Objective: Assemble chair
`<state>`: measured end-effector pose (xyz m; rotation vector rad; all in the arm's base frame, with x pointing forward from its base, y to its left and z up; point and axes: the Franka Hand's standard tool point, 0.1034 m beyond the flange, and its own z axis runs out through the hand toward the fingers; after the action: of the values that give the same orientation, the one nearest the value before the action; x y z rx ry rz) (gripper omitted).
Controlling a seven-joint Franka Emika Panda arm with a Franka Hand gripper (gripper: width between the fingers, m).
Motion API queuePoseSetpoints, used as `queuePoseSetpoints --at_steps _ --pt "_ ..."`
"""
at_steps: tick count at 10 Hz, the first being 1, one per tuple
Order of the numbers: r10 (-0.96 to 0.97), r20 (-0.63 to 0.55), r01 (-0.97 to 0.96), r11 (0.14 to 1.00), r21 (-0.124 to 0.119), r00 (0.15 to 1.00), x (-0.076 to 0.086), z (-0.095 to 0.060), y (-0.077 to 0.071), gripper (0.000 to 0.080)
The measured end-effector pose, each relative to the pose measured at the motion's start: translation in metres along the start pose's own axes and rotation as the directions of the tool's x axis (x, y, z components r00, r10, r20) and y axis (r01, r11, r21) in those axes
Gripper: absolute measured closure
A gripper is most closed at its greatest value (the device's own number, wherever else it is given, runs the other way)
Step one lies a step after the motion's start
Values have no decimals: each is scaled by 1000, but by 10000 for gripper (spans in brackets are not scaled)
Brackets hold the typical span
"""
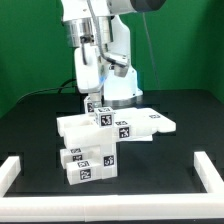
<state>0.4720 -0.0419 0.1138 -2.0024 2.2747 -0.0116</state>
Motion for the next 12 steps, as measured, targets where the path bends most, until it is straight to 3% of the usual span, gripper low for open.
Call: queuePoseSetpoints --at_steps 2,3,4,5,8,11,12 --pt "-7 -1 7 1000 -1 1000 0 1 0 511" --pt "-11 -2 11 1000 -2 1000 0 1 0 299" --pt "-79 -1 79 997 -5 997 1 1 1 299" --pt "-221 12 221 975 -18 975 2 1 2 180" --pt "-603 40 604 797 -18 797 3 0 4 151" --pt "-742 42 743 670 -12 669 4 0 4 151" --pt "-846 34 846 532 -20 533 5 0 2 151"
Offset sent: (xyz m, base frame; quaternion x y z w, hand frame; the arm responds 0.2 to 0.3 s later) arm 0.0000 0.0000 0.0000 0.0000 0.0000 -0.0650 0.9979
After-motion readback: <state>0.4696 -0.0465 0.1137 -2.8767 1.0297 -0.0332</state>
